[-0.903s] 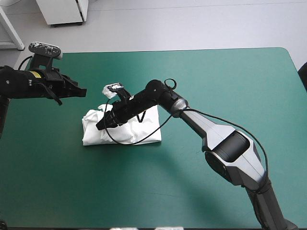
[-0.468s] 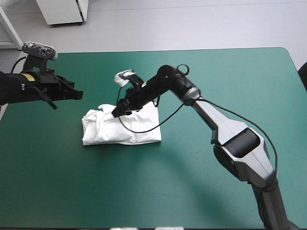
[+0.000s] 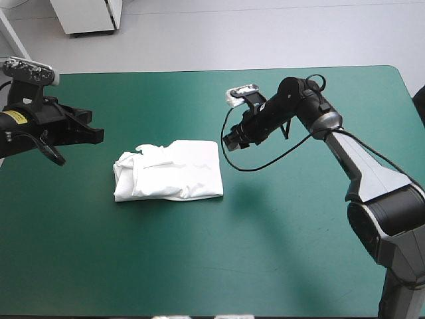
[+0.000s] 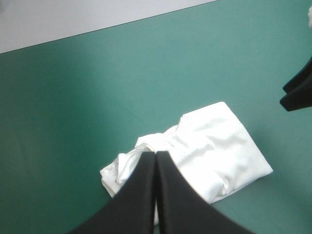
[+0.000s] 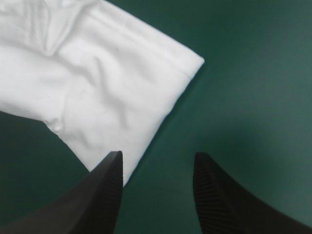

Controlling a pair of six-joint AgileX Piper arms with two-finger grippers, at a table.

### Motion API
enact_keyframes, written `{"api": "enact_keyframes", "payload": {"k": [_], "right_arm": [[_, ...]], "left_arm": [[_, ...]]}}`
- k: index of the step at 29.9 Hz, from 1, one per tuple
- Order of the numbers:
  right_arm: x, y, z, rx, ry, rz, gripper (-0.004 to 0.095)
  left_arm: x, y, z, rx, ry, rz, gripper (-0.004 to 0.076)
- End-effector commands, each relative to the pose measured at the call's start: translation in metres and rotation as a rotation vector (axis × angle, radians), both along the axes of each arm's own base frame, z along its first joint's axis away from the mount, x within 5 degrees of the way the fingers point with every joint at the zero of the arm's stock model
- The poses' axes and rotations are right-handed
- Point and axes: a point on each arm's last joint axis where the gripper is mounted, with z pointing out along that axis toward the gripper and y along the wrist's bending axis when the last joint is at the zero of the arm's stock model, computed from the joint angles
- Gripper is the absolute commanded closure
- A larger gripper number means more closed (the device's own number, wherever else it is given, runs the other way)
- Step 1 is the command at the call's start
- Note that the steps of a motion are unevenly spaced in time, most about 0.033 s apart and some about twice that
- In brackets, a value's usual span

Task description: Fold the cloth

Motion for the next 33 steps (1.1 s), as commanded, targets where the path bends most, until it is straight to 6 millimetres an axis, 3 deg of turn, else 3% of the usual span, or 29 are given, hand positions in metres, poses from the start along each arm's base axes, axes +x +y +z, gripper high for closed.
{"api": "enact_keyframes", "payload": {"k": [1, 10, 19, 27, 30, 33], "right_arm": [[-0.004, 0.004, 0.010, 0.100, -0.024, 0.003, 0.0470], [0.013, 0.025, -0.039, 0.193, 0.137, 0.021, 0.0470], [0.018, 0.037, -0.067, 0.197, 0.196, 0.032, 0.0470], [0.019, 0.044, -0.077, 0.217, 0.222, 0.032, 0.0476], [0.020, 0.044, -0.081, 0.206, 0.217, 0.036, 0.0571], [0.021, 0.043, -0.085, 0.180, 0.194, 0.066, 0.0762]], "left_arm": [[-0.008, -0.001, 0.017, -0.052, -0.098, 0.008, 0.0733], [-0.008, -0.003, 0.017, -0.070, -0.095, -0.003, 0.0733], [-0.008, -0.004, 0.018, -0.074, -0.101, -0.015, 0.0733], [-0.009, -0.004, 0.018, -0.079, -0.098, -0.019, 0.0733], [-0.009, -0.004, 0.018, -0.079, -0.098, -0.019, 0.0733], [-0.009, -0.004, 0.018, -0.079, -0.098, -0.019, 0.0733]]}}
